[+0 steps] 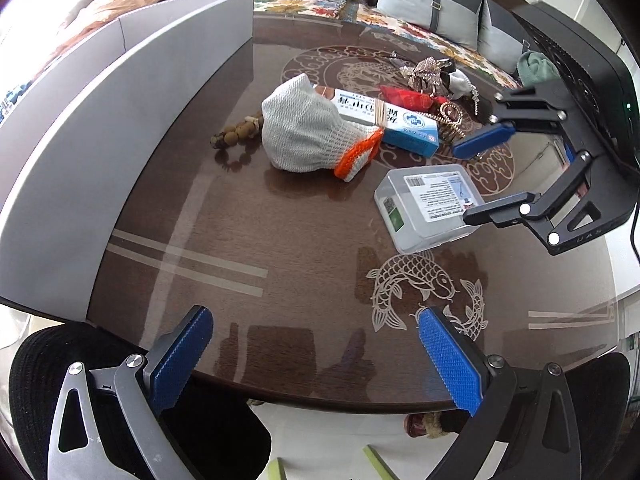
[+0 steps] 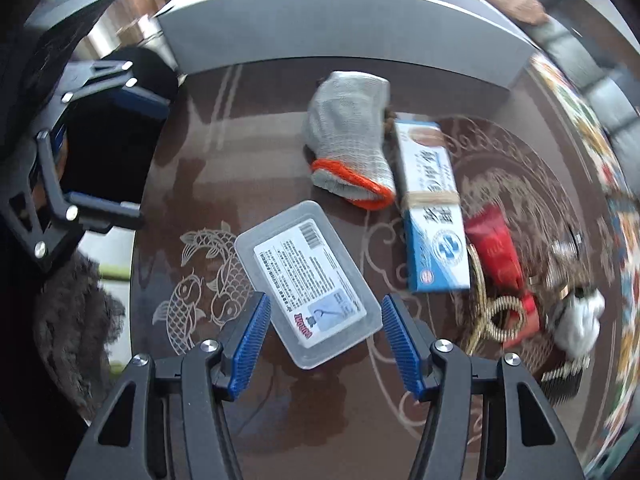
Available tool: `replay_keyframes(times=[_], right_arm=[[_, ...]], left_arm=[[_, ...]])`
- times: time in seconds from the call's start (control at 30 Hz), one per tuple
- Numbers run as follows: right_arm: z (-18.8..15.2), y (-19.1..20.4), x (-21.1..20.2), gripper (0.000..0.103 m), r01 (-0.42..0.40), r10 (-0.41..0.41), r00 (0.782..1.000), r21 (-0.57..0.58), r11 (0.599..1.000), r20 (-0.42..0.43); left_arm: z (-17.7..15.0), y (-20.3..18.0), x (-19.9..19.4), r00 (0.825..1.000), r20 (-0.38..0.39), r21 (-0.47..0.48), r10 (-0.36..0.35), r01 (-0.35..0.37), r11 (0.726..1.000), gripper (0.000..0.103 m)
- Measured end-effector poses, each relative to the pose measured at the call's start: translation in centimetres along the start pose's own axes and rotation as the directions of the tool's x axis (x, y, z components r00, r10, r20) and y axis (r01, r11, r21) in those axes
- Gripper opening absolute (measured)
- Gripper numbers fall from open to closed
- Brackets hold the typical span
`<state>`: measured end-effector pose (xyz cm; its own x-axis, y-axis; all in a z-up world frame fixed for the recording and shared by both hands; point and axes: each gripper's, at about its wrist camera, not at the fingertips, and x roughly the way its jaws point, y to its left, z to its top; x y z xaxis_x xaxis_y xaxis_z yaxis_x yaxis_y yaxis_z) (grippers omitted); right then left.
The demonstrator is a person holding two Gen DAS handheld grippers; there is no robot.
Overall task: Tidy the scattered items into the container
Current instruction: 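Reach the right gripper to the clear plastic box and close on it, then lift the clear box with the right gripper while the left gripper grasps the white glove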
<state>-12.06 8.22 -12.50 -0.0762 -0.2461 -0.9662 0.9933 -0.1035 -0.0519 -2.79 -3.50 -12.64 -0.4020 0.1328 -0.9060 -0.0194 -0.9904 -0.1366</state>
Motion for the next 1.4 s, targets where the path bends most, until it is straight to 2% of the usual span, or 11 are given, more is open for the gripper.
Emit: replay_keyframes(times=[0.13, 0.3, 0.4, 0.63, 0.8, 0.97, 1.23, 1.3, 1.4], right_arm=[[0.7, 0.5, 0.7, 0.059, -0.059, 0.053, 0.997, -0.123, 0.991, -0.047], [0.9, 0.2, 0.9, 0.061, -0.099, 0.088, 0.993, -0.170, 0.980, -0.074], [0.5, -0.1, 0.8, 0.061, -0.108, 0.096, 0.992, -0.163, 0.981, -0.077], [0.9, -0.9, 0.2, 0.061, -0.202, 0.192, 0.977, -0.112, 0.973, -0.090], [0.8, -1.5, -0.2, 0.061, -0.198, 0.188, 0.976, -0.102, 0.975, -0.107], [2.0, -0.2, 0.9, 0.062, -0.175, 0.148, 0.978, -0.195, 0.965, -0.146], [3.1, 0.9, 1.3, 0.063, -0.173, 0.136, 0.978, -0.251, 0.952, -0.159], [3.2, 1.4, 1.8, 0.063, -0.189, 0.141, 0.971, -0.255, 0.948, -0.192], [2.8, 2.8, 3.7, 0.063, -0.132, 0.046, 0.966, -0.331, 0.934, -0.254]], left_arm=[[0.1, 0.3, 0.5, 1.000, -0.021, -0.014, -0.010, 0.009, 1.000, 0.103], [0.1, 0.6, 0.6, 0.999, -0.030, -0.025, -0.021, 0.021, 0.999, 0.103], [0.1, 0.6, 0.6, 0.999, -0.031, -0.024, -0.023, 0.023, 0.999, 0.103], [0.1, 0.5, 0.6, 0.999, -0.029, -0.021, -0.014, 0.014, 1.000, 0.103], [0.1, 0.9, 0.8, 0.999, -0.037, -0.041, -0.024, 0.022, 0.999, 0.103], [0.1, 0.9, 0.8, 0.999, -0.040, -0.041, -0.020, 0.018, 0.999, 0.103], [0.0, 0.8, 1.0, 0.999, -0.045, -0.036, -0.014, 0.013, 0.999, 0.103], [0.0, 0.9, 1.1, 0.999, -0.046, -0.038, -0.014, 0.012, 0.999, 0.103], [0.1, 1.0, 1.1, 0.999, -0.051, -0.045, -0.014, 0.012, 0.999, 0.103]])
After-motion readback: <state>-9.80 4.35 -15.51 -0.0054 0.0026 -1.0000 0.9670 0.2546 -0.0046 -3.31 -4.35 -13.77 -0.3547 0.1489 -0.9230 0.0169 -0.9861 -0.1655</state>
